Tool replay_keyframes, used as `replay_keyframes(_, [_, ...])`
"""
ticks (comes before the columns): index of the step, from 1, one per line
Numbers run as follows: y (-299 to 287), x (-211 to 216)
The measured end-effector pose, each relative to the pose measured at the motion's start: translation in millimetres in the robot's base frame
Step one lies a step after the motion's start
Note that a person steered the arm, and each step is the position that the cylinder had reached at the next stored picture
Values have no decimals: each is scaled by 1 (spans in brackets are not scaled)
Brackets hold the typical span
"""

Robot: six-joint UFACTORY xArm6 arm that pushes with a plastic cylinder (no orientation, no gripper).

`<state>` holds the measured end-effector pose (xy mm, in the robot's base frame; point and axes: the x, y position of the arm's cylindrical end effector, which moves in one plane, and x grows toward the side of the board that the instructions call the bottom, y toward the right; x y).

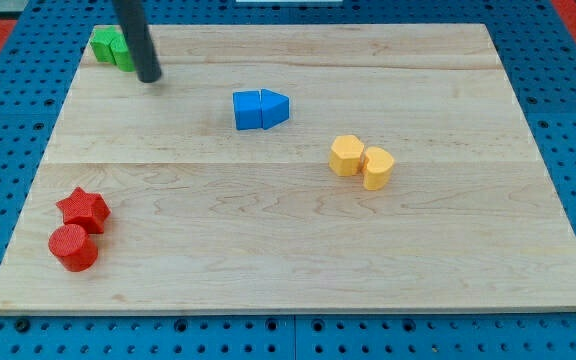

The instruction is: Move the yellow blocks towards center left side

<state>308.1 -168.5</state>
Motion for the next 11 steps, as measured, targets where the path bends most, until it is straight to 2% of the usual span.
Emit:
replay_keyframes(1, [90,6])
replay_keyframes(2, [219,-6])
replay_keyframes(3, [327,51])
replay_keyframes(4, [372,98])
replay_keyframes(5, [372,130])
replay_keyframes(6, [323,156])
replay_keyframes(7, [263,156])
replay_keyframes(10, [207,104])
replay_keyframes(11, [154,102])
